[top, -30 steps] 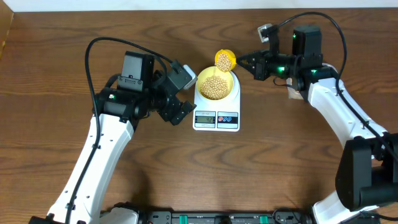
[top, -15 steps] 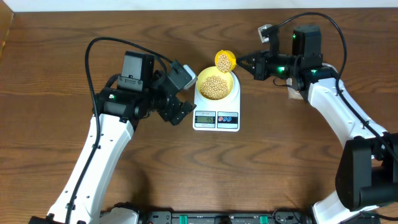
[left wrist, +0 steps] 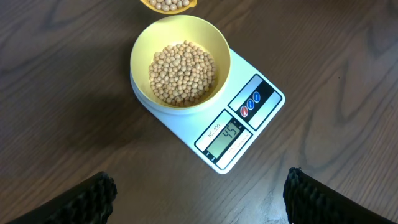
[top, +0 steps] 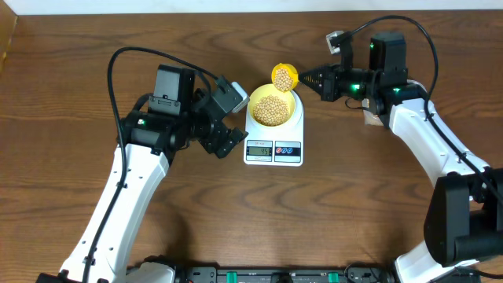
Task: Scoop item into bowl and weigh 50g on scale
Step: 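Tilt the scoop over the yellow bowl to pour soybeans in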
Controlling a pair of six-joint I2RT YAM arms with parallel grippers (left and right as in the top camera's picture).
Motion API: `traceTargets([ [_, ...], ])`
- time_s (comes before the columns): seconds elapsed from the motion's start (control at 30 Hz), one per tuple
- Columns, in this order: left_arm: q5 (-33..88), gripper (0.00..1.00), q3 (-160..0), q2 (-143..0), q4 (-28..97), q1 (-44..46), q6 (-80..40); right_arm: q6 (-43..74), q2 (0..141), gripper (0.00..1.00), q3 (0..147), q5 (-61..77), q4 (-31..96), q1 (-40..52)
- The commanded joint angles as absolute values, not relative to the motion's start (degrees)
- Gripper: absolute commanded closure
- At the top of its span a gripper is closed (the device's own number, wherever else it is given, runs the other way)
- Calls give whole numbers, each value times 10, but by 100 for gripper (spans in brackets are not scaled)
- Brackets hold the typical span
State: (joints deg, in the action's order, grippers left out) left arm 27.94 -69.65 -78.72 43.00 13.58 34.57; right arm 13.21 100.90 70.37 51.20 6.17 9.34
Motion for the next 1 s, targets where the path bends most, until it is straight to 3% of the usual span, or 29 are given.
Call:
traceTargets([
  [0.0,276,12,-687,-783,428,133,351,137,1007,99,704,522,60,98],
  [0.97,276,12,-687,-783,428,133,351,119,1007,99,704,509,77,102],
])
